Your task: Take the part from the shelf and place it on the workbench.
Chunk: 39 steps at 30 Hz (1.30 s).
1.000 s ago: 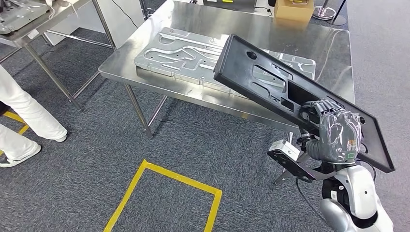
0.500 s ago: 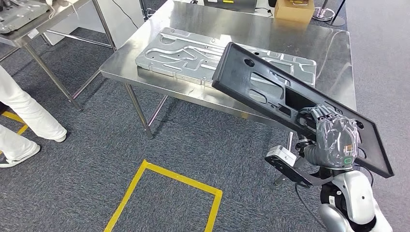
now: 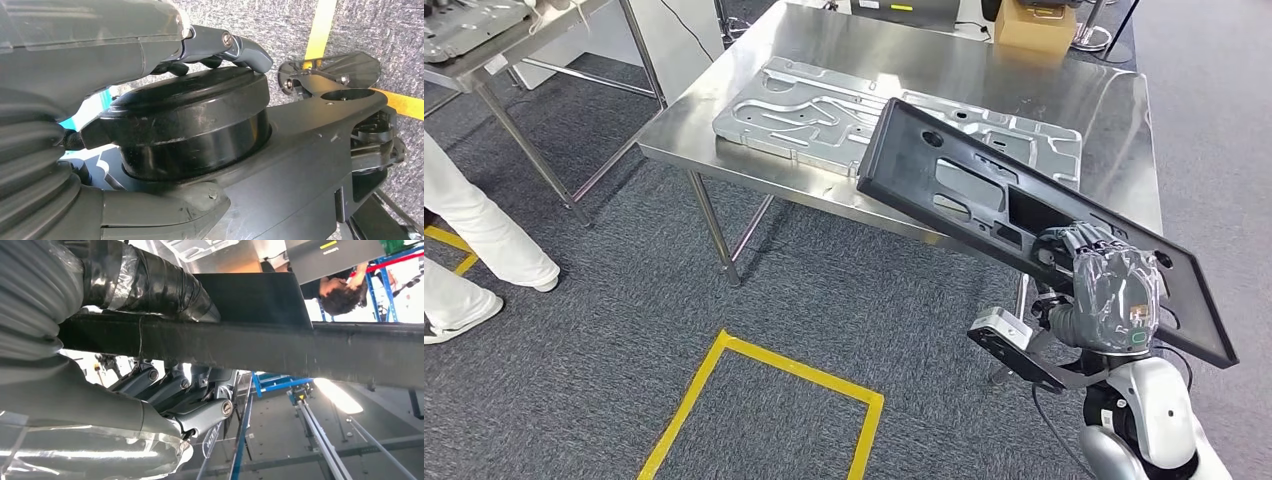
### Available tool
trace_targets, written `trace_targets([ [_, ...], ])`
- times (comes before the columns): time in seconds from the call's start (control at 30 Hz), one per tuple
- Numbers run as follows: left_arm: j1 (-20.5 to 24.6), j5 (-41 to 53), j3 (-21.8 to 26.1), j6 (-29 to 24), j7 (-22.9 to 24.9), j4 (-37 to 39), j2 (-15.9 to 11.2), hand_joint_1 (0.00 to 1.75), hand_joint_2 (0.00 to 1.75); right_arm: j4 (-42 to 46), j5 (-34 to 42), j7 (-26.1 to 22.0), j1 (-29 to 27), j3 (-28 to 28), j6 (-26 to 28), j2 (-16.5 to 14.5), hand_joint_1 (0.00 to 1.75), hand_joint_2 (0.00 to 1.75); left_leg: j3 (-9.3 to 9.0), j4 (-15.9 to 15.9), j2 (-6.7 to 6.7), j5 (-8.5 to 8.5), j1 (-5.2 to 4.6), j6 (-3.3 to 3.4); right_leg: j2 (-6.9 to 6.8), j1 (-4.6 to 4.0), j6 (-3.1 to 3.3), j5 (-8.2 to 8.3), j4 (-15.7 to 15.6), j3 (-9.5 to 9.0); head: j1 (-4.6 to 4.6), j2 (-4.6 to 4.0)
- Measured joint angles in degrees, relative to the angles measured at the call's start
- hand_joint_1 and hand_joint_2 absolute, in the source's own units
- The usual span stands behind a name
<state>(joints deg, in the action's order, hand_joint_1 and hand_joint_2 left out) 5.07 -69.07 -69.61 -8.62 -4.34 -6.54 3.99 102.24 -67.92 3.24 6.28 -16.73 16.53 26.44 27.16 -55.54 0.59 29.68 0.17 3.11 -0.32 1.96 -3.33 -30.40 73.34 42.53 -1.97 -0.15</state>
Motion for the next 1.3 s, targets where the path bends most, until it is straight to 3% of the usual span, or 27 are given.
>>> trace_targets([
  [0.07, 0.0, 0.0, 0.0, 0.0, 0.0, 0.1, 0.1, 0.00, 1.75, 0.0, -0.1, 0.0, 0.1, 0.0, 0.0, 0.0, 1.75, 1.75, -0.69, -0.1, -0.06, 0.70, 0.15, -0.45, -0.14, 0.07, 0.07, 4.18, -6.6, -3.04, 0.00, 0.00],
  [0.1, 0.0, 0.0, 0.0, 0.0, 0.0, 0.2, 0.1, 0.00, 1.75, -0.1, -0.1, 0.0, 0.1, 0.0, 0.0, -0.1, 1.75, 1.75, -0.92, -0.2, -0.08, 1.11, 0.11, -0.78, -0.25, -0.09, 0.21, 5.51, -10.1, -4.84, 0.03, 0.00],
  [0.17, 0.0, 0.0, 0.0, 0.1, 0.0, 0.4, 0.1, 0.00, 1.75, -0.1, -0.1, 0.0, 0.2, -0.1, -0.1, -0.2, 1.75, 1.75, -0.99, -0.4, -0.05, 1.76, -0.04, -1.50, -0.33, -0.47, 1.01, 5.60, -13.5, -6.61, 0.04, 0.00],
  [0.3, 0.1, 0.0, 0.0, 0.2, 0.0, 0.7, 0.2, 0.00, 1.75, -0.1, -0.1, 0.2, 0.3, -0.1, -0.1, -0.2, 1.75, 1.75, -1.05, -1.4, -0.01, 3.09, -0.09, -2.66, 0.06, -0.47, 2.88, 4.38, -13.8, -7.01, 0.00, 0.00],
  [0.37, 0.3, 0.1, 0.0, 0.4, -0.1, 0.8, 0.2, 0.00, 1.75, 0.0, -0.2, 0.2, 0.5, -0.1, -0.2, -0.3, 1.75, 1.75, 1.42, -6.6, -0.29, 5.43, -0.14, -2.93, 0.04, -0.49, 3.65, 3.98, -14.0, -7.64, -0.04, 0.00],
  [0.43, 0.8, 0.0, 0.0, 0.7, -0.2, 0.8, 0.2, 0.00, 1.75, -0.1, -0.2, 0.2, 0.7, -0.1, -0.6, -0.5, 1.75, 1.75, 5.87, -14.6, -0.46, 7.99, -0.41, -2.91, 0.00, -0.84, 4.23, 3.49, -14.0, -8.18, -0.07, 0.00],
  [0.47, 1.0, 0.0, 0.1, 0.8, -0.2, 0.8, 0.2, 0.00, 1.75, -0.1, -0.2, 0.2, 0.7, -0.2, -0.8, -0.6, 1.75, 1.75, 7.44, -17.1, -0.50, 8.15, -0.55, -2.83, 0.05, -1.03, 4.39, 3.22, -14.0, -8.54, -0.07, 0.00],
  [0.5, 1.1, 0.0, 0.1, 0.8, -0.3, 0.8, 0.2, 0.00, 1.75, -0.1, -0.2, 0.2, 0.7, -0.3, -1.0, -0.7, 1.75, 1.75, 8.18, -17.7, -0.53, 7.14, -0.69, -2.65, 0.14, -1.21, 4.48, 2.91, -14.0, -8.99, -0.06, 0.00],
  [0.53, 1.1, -0.1, 0.1, 0.8, -0.2, 0.9, 0.2, 0.00, 1.75, -0.1, -0.2, 0.2, 0.8, -0.4, -1.1, -0.8, 1.75, 1.75, 7.88, -16.0, -0.55, 4.93, -0.79, -2.37, 0.29, -1.36, 4.50, 2.58, -14.0, -9.51, -0.06, 0.00],
  [0.6, 0.9, -0.2, 0.1, 0.8, -0.2, 1.0, 0.2, 0.00, 1.75, -0.1, -0.2, 0.2, 1.1, -0.5, -1.4, -1.0, 1.75, 1.75, 6.07, -9.5, -0.65, -0.02, -0.96, -1.61, 0.59, -1.64, 4.38, 1.98, -14.0, -10.38, -0.03, 0.00],
  [0.63, 0.8, -0.2, 0.1, 0.9, -0.2, 1.1, 0.3, 0.00, 1.75, -0.2, -0.2, 0.2, 1.4, -0.5, -1.5, -1.1, 1.75, 1.75, 5.23, -6.7, -0.72, -1.39, -1.05, -1.31, 0.74, -1.76, 4.24, 1.80, -14.0, -10.52, -0.04, 0.00],
  [0.77, 0.7, -0.4, 0.1, 1.0, -0.3, 1.1, 0.5, 0.00, 1.75, -0.3, -0.2, 0.1, 2.0, -0.6, -2.1, -1.2, 1.75, 1.75, 3.78, -2.5, -0.88, -0.86, -1.01, -0.61, 0.82, -1.85, 3.32, 1.79, -14.0, -9.76, -0.04, 0.00],
  [0.83, 0.7, -0.5, 0.2, 1.0, -0.3, 1.3, 0.7, 0.00, 1.75, -0.5, -0.2, 0.1, 2.6, -0.7, -2.5, -1.3, 1.75, 1.75, 3.10, -1.5, -0.89, -1.13, -0.64, -0.08, 0.69, -1.84, 2.73, 0.84, -12.3, -8.97, 0.01, 0.00],
  [0.93, 0.6, -0.5, 0.2, 1.1, -0.3, 1.5, 0.8, 0.00, 1.75, -1.0, -0.2, 0.0, 3.5, -0.9, -3.3, -1.5, 1.75, 1.75, 2.16, -1.0, -0.76, -0.83, -0.49, 0.37, 0.60, -1.31, 1.90, -2.49, -2.8, -3.51, 0.03, 0.00],
  [0.97, 0.6, -0.6, 0.2, 1.1, -0.3, 1.6, 0.8, 0.00, 1.75, -1.3, -0.2, 0.0, 3.6, -1.0, -3.5, -1.6, 1.75, 1.75, 1.86, -1.0, -0.78, -0.56, -0.47, 0.38, 0.57, -1.06, 1.65, -2.70, 0.0, -1.56, 0.04, 0.00],
  [1.0, 0.5, -0.6, 0.2, 1.1, -0.3, 1.6, 0.8, 0.00, 1.75, -1.6, -0.2, 0.0, 3.7, -1.1, -3.6, -1.7, 1.75, 1.75, 1.45, -1.0, -0.83, -0.23, -0.43, 0.32, 0.53, -0.84, 1.45, -1.81, 0.9, -0.46, 0.03, 0.00],
  [1.03, 0.5, -0.6, 0.2, 1.1, -0.3, 1.6, 0.8, 0.00, 1.75, -1.8, -0.2, 0.0, 3.8, -1.3, -3.7, -1.7, 1.75, 1.75, 0.90, -1.0, -0.89, 0.18, -0.37, 0.20, 0.46, -0.66, 1.30, 0.16, -0.3, -0.39, 0.04, 0.00],
  [1.07, 0.4, -0.5, 0.2, 1.1, -0.3, 1.6, 0.8, 0.00, 1.75, -2.0, -0.2, 0.0, 3.9, -1.5, -3.8, -1.8, 1.75, 1.75, 0.24, -1.1, -0.94, 0.68, -0.30, 0.02, 0.35, -0.53, 1.24, 3.00, -3.6, -1.43, 0.05, 0.00],
  [1.13, 0.3, -0.6, 0.2, 1.1, -0.3, 1.7, 0.8, 0.00, 1.75, -2.5, -0.3, 0.0, 4.7, -1.9, -4.4, -2.1, 1.75, 1.75, -0.64, -1.1, -0.96, 1.68, -0.29, -0.55, 0.11, -0.68, 1.47, 6.41, -10.0, -4.08, 0.06, 0.00],
  [1.17, 0.2, -0.5, 0.1, 1.2, -0.3, 1.8, 0.8, 0.00, 1.75, -2.9, -0.5, 0.0, 5.4, -2.2, -4.9, -2.4, 1.75, 1.75, -0.75, -1.1, -0.91, 2.04, -0.35, -0.92, 0.02, -0.86, 1.80, 6.72, -12.0, -4.95, 0.06, 0.00],
  [1.23, 0.3, -0.5, 0.1, 1.4, -0.2, 1.9, 0.8, 0.00, 1.75, -4.3, -1.3, 0.3, 7.3, -3.1, -6.3, -3.3, 1.75, 1.75, -0.73, -1.0, -0.61, 2.43, -0.45, -1.58, 0.17, -1.23, 2.54, 5.75, -13.0, -5.40, 0.05, 0.00],
  [1.3, 0.4, -0.3, 0.1, 1.5, 0.0, 2.0, 0.8, 0.00, 1.75, -6.5, -2.0, 0.8, 9.7, -4.2, -7.2, -4.6, 1.75, 1.75, -1.12, -1.1, -0.36, 2.99, -0.53, -2.15, 0.41, -0.92, 3.18, 5.26, -13.5, -5.98, 0.02, 0.00],
])
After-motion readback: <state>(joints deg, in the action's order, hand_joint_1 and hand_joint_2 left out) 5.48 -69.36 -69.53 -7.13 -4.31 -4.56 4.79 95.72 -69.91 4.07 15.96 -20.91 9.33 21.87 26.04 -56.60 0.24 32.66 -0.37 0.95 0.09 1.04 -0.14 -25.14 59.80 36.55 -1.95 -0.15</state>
